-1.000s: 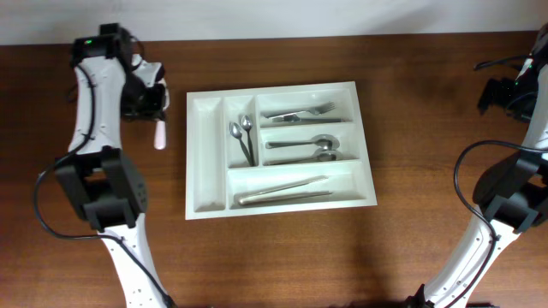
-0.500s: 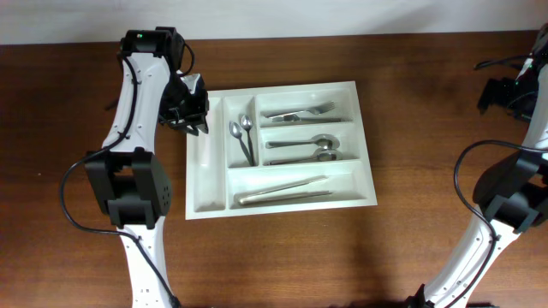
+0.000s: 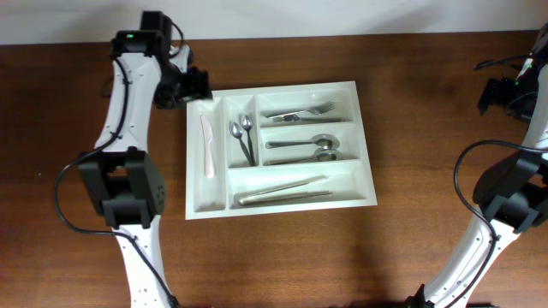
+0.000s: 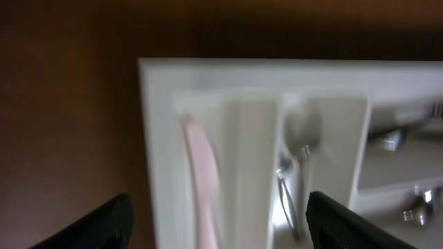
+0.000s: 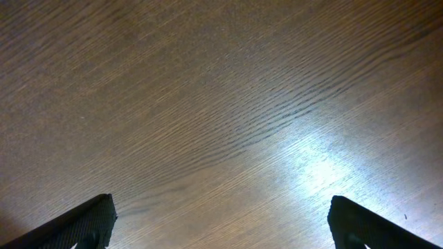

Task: Pack container

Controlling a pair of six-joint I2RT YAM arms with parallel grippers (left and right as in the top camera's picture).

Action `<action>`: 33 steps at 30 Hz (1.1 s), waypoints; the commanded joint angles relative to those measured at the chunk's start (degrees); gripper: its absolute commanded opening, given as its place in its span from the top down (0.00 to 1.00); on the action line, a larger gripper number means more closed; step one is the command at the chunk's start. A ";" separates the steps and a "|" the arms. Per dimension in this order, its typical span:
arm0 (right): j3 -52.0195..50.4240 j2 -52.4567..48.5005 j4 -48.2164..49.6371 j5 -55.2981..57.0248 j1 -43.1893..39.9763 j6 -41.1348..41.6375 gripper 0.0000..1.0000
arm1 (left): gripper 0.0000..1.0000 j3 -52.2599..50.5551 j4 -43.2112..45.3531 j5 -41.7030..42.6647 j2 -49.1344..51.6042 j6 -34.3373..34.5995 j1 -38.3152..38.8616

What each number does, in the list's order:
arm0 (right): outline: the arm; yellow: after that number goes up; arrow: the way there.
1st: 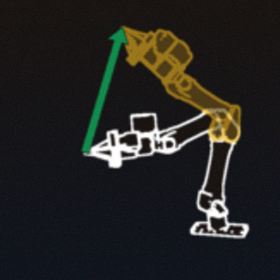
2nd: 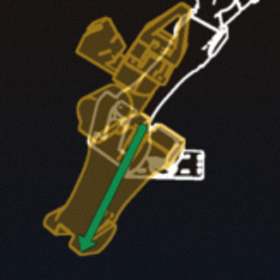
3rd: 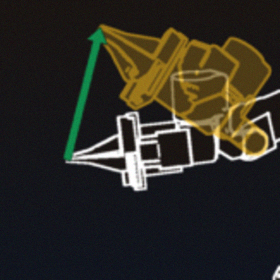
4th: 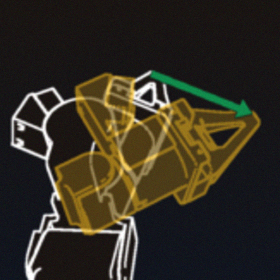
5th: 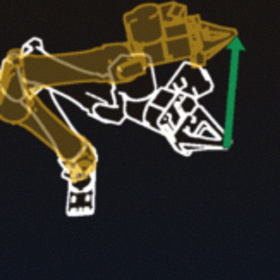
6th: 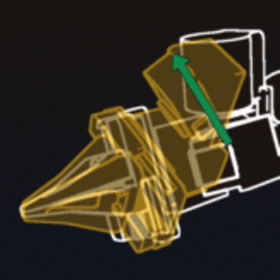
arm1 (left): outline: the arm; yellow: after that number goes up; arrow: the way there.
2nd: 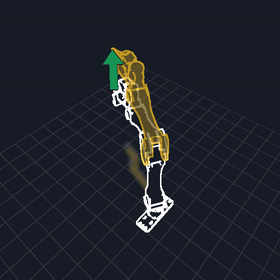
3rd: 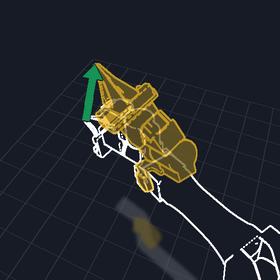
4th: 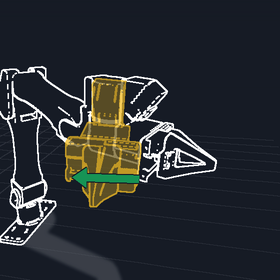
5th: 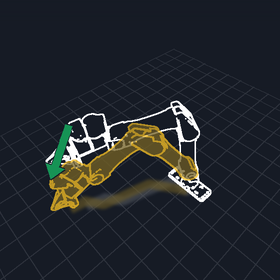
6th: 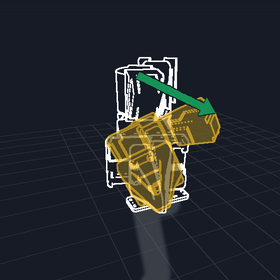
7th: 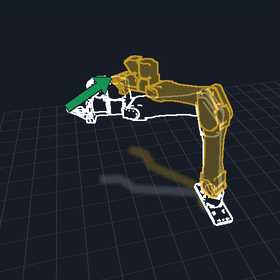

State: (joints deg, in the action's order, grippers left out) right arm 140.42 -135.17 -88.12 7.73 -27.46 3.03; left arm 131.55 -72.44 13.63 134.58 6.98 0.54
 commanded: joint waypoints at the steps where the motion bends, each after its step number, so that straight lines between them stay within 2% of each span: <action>1: -0.11 -0.24 0.13 0.90 -0.31 0.44 0.01 | 0.16 2.89 3.02 -0.92 -0.39 1.03 -5.62; 5: -0.11 -0.24 0.13 0.90 -0.31 0.44 0.01 | 0.01 7.56 3.13 -0.98 -2.56 1.14 -11.30; 11: -0.11 -0.24 6.16 -2.71 -0.31 0.44 0.01 | 0.01 8.44 2.97 -1.38 -4.87 1.14 -19.78; 14: -0.11 -0.24 8.90 -4.28 -0.31 0.44 0.01 | 0.01 8.44 2.34 -1.38 -4.87 1.14 -21.79; 18: 0.20 -0.07 7.89 -5.29 -0.28 0.46 0.01 | 0.01 8.44 2.36 -1.40 -4.85 1.14 -22.73; 20: 1.57 0.72 7.28 -9.40 -0.28 0.39 0.01 | 0.01 8.44 2.36 -1.40 -4.87 1.14 -22.73; 23: 4.52 4.96 5.70 -13.60 -0.24 0.44 0.01 | 0.01 8.44 2.36 -1.40 -4.85 1.14 -22.73; 29: 6.12 20.74 -6.01 -16.83 0.39 -1.22 0.01 | 0.01 8.44 2.36 -1.40 -4.85 1.14 -22.69; 33: 6.12 30.62 -8.70 -18.71 6.03 -2.16 0.01 | 0.01 8.44 2.36 -1.40 -4.85 1.14 -22.67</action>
State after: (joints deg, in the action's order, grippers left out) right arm 145.18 -112.95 -95.29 -7.68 -26.44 2.48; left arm 139.11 -70.02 12.38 131.52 7.99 -22.11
